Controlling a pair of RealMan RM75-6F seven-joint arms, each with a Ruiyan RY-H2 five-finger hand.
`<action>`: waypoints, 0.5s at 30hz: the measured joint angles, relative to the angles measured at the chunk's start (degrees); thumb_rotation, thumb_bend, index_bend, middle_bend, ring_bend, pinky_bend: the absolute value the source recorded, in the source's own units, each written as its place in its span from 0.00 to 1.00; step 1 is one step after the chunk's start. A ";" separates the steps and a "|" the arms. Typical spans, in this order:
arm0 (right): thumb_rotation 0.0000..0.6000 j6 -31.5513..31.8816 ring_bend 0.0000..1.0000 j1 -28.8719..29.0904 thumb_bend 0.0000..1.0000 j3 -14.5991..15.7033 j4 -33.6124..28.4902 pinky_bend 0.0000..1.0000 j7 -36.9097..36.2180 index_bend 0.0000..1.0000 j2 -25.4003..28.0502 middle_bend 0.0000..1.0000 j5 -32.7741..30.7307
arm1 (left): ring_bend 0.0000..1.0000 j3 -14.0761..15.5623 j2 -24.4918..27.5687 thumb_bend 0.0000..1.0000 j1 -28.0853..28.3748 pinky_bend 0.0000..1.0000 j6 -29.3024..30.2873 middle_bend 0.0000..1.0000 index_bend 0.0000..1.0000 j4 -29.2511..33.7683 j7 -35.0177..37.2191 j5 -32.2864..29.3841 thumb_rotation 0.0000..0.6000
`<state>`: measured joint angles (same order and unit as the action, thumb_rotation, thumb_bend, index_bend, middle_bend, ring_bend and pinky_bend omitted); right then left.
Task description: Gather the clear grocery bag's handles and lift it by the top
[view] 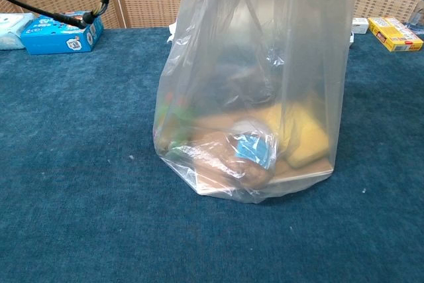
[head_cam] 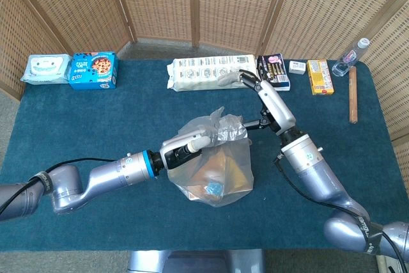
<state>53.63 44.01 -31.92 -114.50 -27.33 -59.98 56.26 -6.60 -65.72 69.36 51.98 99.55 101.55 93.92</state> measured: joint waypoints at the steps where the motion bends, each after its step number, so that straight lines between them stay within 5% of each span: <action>1: 1.00 0.10 0.16 0.17 0.21 0.01 -0.03 0.03 0.29 0.30 -0.19 0.25 -0.16 | 0.04 -0.11 -0.23 0.14 0.18 0.00 -0.10 0.15 0.18 -0.25 0.38 0.10 0.00; 15: 1.00 0.45 0.16 1.80 0.20 0.70 0.48 0.03 3.59 0.30 -1.66 0.25 -2.98 | 0.04 -0.37 -1.51 0.14 0.98 0.04 1.53 0.15 0.18 -1.18 8.11 2.16 0.00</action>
<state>54.08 45.81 -31.22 -114.01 -23.74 -61.64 53.28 -6.97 -67.24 70.34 53.51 98.36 109.66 96.08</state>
